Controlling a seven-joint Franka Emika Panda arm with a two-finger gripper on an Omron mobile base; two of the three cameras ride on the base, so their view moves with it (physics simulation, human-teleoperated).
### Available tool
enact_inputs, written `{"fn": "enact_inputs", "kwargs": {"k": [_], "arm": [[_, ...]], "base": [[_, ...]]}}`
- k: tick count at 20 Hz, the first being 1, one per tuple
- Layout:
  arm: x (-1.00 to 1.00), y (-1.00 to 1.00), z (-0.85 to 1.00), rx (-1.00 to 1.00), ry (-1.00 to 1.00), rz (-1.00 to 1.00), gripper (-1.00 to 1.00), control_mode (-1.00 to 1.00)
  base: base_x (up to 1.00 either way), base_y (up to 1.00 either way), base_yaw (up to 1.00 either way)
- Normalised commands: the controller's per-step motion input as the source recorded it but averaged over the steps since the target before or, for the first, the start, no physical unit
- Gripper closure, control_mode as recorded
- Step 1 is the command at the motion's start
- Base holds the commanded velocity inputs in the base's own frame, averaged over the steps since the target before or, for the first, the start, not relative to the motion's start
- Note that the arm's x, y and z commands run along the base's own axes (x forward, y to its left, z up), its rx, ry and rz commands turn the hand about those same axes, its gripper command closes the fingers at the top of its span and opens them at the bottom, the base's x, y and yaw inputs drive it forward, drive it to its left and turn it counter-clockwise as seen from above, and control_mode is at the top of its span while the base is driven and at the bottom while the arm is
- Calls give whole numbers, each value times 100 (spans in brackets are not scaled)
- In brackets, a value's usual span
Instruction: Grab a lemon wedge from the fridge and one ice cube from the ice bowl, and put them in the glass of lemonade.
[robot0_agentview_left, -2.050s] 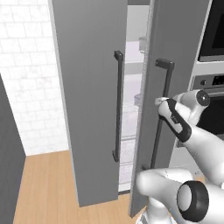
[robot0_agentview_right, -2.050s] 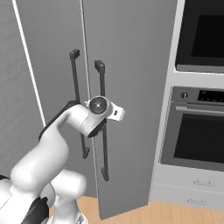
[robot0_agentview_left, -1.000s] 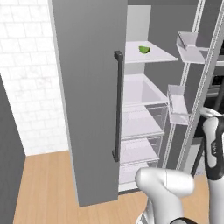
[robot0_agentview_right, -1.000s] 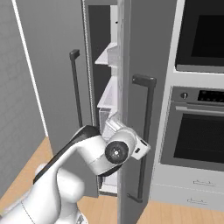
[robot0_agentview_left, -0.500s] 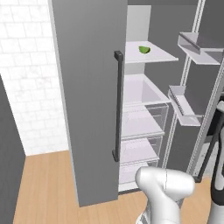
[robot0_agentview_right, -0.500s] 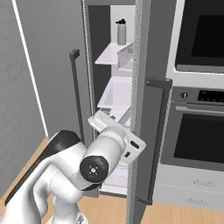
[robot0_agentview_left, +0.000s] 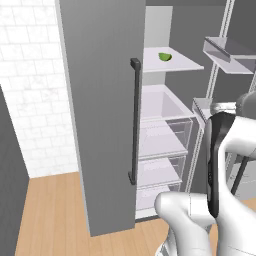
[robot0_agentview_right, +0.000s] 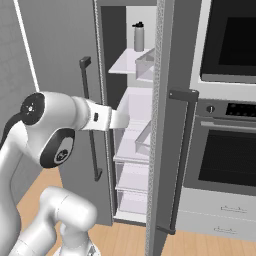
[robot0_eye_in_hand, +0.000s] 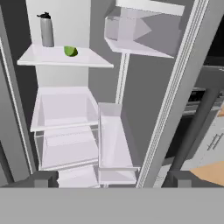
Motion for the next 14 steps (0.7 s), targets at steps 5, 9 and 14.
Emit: {"fn": "enact_inputs", "kwargs": {"k": [5,9,14], "arm": [[50,59,0,-61,25,-14,-100,-100],[42,15,-13,-22,3,-8,-100,-100],[96,-1,-10,-23,27,-6,-100,-100]], "base": [[0,0,0],[0,0,0],[0,0,0]]}}
